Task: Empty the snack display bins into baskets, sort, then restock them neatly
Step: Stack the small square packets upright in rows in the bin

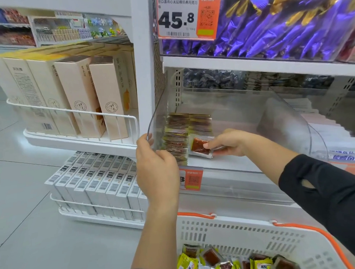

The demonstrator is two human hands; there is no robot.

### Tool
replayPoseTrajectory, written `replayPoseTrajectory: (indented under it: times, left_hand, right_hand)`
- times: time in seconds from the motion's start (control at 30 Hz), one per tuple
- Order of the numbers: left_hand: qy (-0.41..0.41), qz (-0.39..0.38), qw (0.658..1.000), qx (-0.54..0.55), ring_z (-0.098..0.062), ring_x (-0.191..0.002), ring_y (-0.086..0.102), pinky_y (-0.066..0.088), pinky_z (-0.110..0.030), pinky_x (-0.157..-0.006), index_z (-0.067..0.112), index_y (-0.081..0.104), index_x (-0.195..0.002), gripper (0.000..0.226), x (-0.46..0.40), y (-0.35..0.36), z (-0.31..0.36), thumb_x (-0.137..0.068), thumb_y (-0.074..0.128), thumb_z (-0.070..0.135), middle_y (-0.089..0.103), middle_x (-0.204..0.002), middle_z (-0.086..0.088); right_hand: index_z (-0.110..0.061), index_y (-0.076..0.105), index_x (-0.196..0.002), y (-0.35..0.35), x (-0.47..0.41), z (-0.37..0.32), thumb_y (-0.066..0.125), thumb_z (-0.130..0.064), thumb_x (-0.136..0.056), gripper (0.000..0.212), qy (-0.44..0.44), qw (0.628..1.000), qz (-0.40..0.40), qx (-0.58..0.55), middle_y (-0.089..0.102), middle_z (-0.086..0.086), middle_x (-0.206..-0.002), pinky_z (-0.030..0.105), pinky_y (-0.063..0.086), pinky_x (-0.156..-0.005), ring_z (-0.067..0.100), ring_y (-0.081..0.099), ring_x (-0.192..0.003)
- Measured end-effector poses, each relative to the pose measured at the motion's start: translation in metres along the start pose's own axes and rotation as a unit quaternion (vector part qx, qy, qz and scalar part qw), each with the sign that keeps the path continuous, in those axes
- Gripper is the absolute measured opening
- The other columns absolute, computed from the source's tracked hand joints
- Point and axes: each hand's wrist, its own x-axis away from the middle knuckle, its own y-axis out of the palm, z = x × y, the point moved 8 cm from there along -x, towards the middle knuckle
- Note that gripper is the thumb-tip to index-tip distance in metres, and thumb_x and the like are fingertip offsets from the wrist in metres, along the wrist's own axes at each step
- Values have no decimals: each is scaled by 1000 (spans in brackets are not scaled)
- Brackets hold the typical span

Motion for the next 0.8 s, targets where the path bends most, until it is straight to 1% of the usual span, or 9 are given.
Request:
replayPoseTrajectory:
  times: [0.1, 0.2, 0.3, 0.37, 0.43, 0.5, 0.57, 0.67, 0.8]
  left_hand:
    - [-3, 0, 1000, -2, -9, -91, 50, 34, -25, -67, 22, 46, -128, 37, 0, 0, -1, -94, 43, 7, 57, -127, 8]
    - [-2, 2, 1000, -5, -10, -93, 52, 33, -25, -67, 23, 46, -127, 38, 0, 0, -1, -93, 43, 7, 57, -127, 8]
    - [-5, 7, 1000, -8, -14, -100, 57, 35, -27, -70, 23, 46, -127, 38, 0, 0, -1, -93, 43, 7, 58, -127, 9]
    - [-6, 10, 1000, -9, -15, -103, 58, 34, -27, -69, 23, 47, -127, 38, 0, 0, -1, -93, 44, 7, 58, -126, 9]
    - [-5, 11, 1000, -11, -16, -104, 59, 34, -25, -68, 23, 47, -127, 38, 0, 0, -1, -93, 44, 7, 58, -126, 9]
    - [-1, 10, 1000, -15, -16, -103, 59, 33, -25, -66, 22, 47, -127, 38, 0, 0, -1, -93, 45, 7, 58, -126, 9]
    - [0, 10, 1000, -15, -16, -103, 59, 34, -26, -68, 22, 47, -127, 38, 0, 0, -1, -93, 45, 7, 58, -126, 9]
    - [3, 8, 1000, -15, -15, -101, 58, 34, -25, -68, 22, 47, -128, 38, -1, 0, -1, -93, 44, 7, 58, -126, 8]
    - [6, 7, 1000, -14, -15, -102, 59, 36, -26, -69, 23, 46, -127, 38, 0, -1, 0, -93, 44, 7, 58, -127, 8]
  right_hand:
    - [1, 62, -104, -2, 3, 3, 77, -3, -76, 32, 12, 1000, -14, 4, 70, 11, -97, 25, 57, -75, 18, 68, -90]
    - [0, 59, -113, -2, -4, 3, 82, -10, -73, 48, 0, 999, 5, 34, 69, 11, -104, 28, 57, -81, 20, 68, -95]
    - [-4, 53, -121, -3, -10, 2, 87, -35, -67, 71, -14, 990, 58, 125, 64, 9, -113, 37, 55, -91, 23, 64, -103]
    - [-6, 52, -119, -7, -8, -2, 85, -46, -65, 74, -26, 979, 92, 182, 63, 8, -113, 39, 56, -88, 23, 64, -98]
    - [-5, 52, -115, -5, -6, -2, 84, -35, -71, 62, -30, 986, 76, 142, 64, 10, -110, 33, 59, -79, 20, 67, -89]
    - [-3, 53, -118, -2, -3, 0, 84, -17, -73, 57, -21, 996, 37, 76, 64, 11, -113, 29, 60, -74, 19, 68, -91]
    - [0, 55, -120, -3, 1, 1, 80, -9, -76, 51, -11, 999, 21, 43, 66, 12, -111, 26, 60, -70, 19, 68, -93]
    - [3, 60, -113, -8, 7, 3, 75, -7, -80, 37, 5, 1000, 16, 0, 67, 13, -102, 22, 59, -63, 19, 67, -87]
    - [-1, 59, -113, -4, 5, 2, 78, -14, -79, 41, -3, 999, 20, 44, 68, 13, -103, 24, 60, -66, 17, 68, -81]
